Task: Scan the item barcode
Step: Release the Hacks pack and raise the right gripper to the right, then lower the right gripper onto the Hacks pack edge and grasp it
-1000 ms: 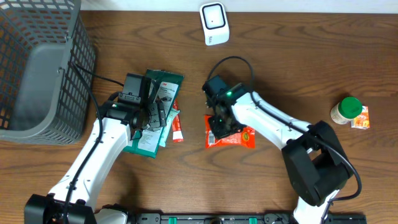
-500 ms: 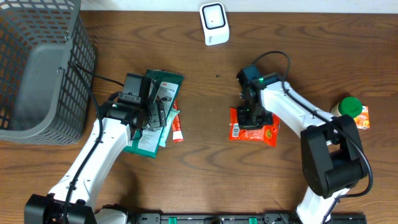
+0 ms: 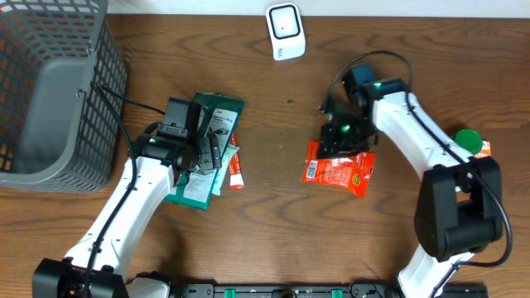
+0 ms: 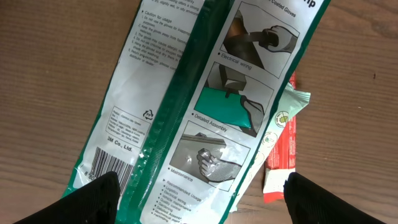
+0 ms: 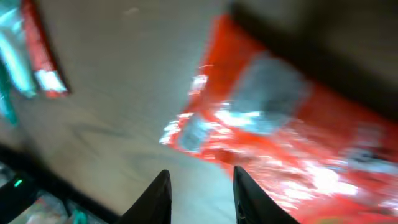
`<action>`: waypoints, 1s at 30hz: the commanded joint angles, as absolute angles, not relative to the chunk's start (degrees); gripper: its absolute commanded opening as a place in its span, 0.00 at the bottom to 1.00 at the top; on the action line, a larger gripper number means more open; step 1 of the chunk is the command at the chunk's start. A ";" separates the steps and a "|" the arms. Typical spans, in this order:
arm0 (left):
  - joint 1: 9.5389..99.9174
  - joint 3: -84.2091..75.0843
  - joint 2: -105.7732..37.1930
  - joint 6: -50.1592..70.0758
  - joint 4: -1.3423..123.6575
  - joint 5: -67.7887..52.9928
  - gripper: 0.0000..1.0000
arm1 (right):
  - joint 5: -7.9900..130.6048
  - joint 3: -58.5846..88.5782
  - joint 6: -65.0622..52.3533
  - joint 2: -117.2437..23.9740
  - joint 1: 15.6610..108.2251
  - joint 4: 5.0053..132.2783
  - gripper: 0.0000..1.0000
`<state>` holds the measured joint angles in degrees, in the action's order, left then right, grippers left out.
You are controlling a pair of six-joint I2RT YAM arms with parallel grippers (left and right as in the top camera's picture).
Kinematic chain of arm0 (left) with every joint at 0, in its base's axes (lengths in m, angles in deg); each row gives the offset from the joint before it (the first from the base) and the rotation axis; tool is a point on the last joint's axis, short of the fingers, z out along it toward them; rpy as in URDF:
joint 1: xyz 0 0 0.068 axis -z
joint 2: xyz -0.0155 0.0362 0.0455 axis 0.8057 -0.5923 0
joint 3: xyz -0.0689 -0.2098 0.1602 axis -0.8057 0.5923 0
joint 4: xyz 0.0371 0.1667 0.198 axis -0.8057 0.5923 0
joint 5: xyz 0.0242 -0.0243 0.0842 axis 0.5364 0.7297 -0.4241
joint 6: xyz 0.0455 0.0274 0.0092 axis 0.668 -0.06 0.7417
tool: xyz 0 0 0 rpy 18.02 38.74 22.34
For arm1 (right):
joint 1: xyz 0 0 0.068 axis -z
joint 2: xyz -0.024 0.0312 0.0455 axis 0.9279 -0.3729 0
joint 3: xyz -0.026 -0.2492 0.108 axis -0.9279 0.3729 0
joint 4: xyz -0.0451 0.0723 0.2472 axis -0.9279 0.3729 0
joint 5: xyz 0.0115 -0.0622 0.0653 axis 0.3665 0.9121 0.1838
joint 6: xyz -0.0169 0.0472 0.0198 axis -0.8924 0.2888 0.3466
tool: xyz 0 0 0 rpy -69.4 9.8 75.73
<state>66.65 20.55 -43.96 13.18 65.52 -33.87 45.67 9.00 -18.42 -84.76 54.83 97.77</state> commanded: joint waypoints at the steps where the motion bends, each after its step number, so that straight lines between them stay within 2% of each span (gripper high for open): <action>1: 66.61 20.68 -44.09 13.29 65.54 -34.17 0.85 | 53.32 8.12 -18.66 -83.80 59.37 96.35 0.30; 7: 66.61 20.68 -44.09 13.29 65.52 -34.17 0.85 | 54.08 10.83 -17.06 -83.87 64.40 87.86 0.32; 13: 66.61 20.68 -44.09 13.29 65.52 -34.17 0.85 | 54.32 17.41 -15.51 -83.87 64.64 82.86 0.35; 14: 66.61 20.68 -44.09 13.29 65.52 -34.17 0.85 | 54.30 19.05 -15.32 -83.89 64.64 82.16 0.34; 16: 66.61 20.68 -44.09 13.29 65.52 -34.17 0.85 | 54.11 21.54 -13.85 -83.87 64.42 82.49 0.27; 18: 66.61 20.68 -44.09 13.29 65.52 -34.17 0.85 | 52.27 21.98 -13.46 -83.87 63.68 86.97 0.24; 22: 66.61 20.68 -44.09 13.29 65.54 -34.17 0.85 | 45.36 21.98 -13.92 -83.21 61.87 93.70 0.30; 27: 66.61 20.68 -44.09 13.29 65.52 -34.17 0.85 | 46.22 20.89 -16.50 -82.56 62.50 94.49 0.31; 30: 66.61 20.68 -44.09 13.29 65.54 -34.17 0.85 | 42.78 19.01 -17.65 -79.89 63.64 96.67 0.46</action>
<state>66.65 20.55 -43.96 13.18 65.50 -33.87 46.96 21.65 -15.84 -84.00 62.48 95.23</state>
